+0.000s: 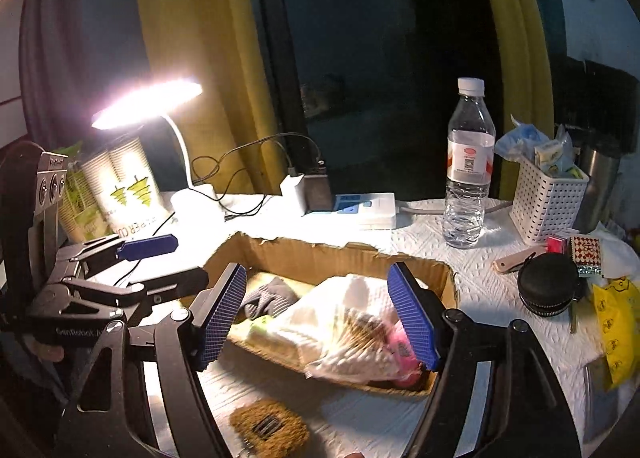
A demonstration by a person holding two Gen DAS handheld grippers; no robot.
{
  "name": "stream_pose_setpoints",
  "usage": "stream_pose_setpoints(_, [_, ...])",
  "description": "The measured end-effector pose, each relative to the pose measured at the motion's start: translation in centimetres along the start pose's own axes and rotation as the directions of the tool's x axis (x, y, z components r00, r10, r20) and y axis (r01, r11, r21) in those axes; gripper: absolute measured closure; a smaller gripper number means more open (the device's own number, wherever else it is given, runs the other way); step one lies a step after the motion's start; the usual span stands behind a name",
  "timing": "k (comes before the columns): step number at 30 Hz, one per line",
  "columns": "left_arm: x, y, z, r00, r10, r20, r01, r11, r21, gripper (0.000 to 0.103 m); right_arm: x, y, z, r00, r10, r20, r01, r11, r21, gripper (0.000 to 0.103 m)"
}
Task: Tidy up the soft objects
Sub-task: 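Withdraw both tools and move toward the brown fuzzy pouch and bubble wrap, then grasp the brown fuzzy pouch with the right tool while the left tool grasps the bubble wrap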
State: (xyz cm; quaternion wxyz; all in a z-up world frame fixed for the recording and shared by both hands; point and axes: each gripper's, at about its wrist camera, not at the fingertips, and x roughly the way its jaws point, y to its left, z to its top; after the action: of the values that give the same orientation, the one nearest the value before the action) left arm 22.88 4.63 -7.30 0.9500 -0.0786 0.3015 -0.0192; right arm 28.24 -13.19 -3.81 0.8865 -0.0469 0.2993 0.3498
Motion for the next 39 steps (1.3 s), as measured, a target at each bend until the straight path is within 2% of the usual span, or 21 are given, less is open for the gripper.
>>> stream_pose_setpoints(13, [-4.3, 0.3, -3.0, 1.0, -0.001, 0.015, 0.001, 1.0, -0.007, 0.024, -3.4, 3.3, -1.9, 1.0, -0.022, 0.007, 0.022, 1.0, -0.011, 0.027])
stream_pose_setpoints(22, [-5.5, -0.3, -6.3, 1.0, -0.007, -0.021, 0.007, 1.0, -0.007, 0.024, -4.8, 4.9, -4.7, 0.999, -0.031, -0.018, 0.031, 0.999, -0.007, 0.027])
stream_pose_setpoints(33, [-4.6, 0.1, -11.0, 0.994, 0.005, -0.105, -0.006, 1.0, -0.011, 0.024, -4.1, 4.9, -9.2, 0.996, -0.037, -0.087, 0.041, 0.998, 0.038, 0.027])
stream_pose_setpoints(39, [-3.1, 0.3, -13.8, 0.979, 0.039, -0.198, -0.037, 0.999, 0.014, 0.024, -2.4, 4.8, -11.5, 0.987, -0.034, -0.156, 0.045, 0.997, 0.068, 0.027])
